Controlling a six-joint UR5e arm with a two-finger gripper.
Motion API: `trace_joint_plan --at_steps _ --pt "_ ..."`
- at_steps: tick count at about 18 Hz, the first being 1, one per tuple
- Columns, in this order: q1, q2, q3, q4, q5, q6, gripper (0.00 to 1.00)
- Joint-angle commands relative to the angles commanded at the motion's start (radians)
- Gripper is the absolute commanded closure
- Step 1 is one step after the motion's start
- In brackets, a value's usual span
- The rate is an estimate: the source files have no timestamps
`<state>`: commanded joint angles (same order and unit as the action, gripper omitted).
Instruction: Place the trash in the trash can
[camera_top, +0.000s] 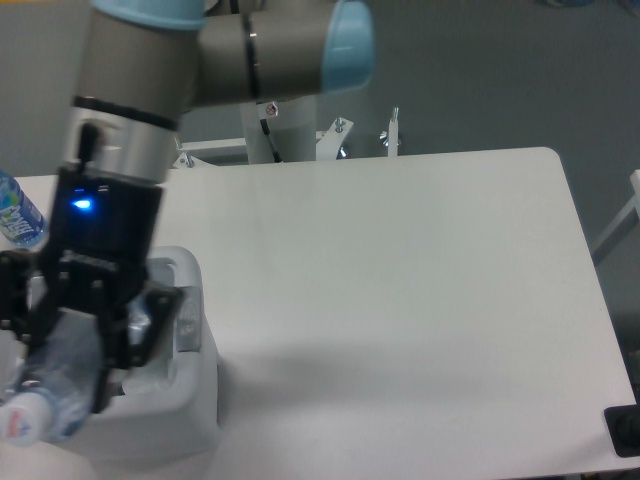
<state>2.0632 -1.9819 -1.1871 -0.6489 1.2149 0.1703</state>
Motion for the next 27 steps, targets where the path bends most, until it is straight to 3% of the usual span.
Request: trace_joint_plan --at_steps 2,3,4,9,14,16,19,25,27 --pt "0.000 0.002 -0.023 0.000 -0.002 0.000 0.18" --pt "0.000 0.000 -0.025 0.000 -0.002 0.005 0.03" --pt "0.002 0.002 -0.026 0.000 -0.002 0.003 0.00" --pt "0.078 0.024 -0.019 -0.002 0.008 0.009 0.00" --pt "0.238 0.031 -0.015 -0.005 0.020 0.015 0.00" --pt "0.264 0.031 -0.017 -0.008 0.070 0.015 0.00" --pt "0.299 0.060 -0.041 -0.021 0.231 0.069 0.00" --pt "0.350 0.135 -0.135 -0.173 0.336 0.395 0.00" --pt "0.368 0.159 -0.147 -0.274 0.388 0.558 0.00"
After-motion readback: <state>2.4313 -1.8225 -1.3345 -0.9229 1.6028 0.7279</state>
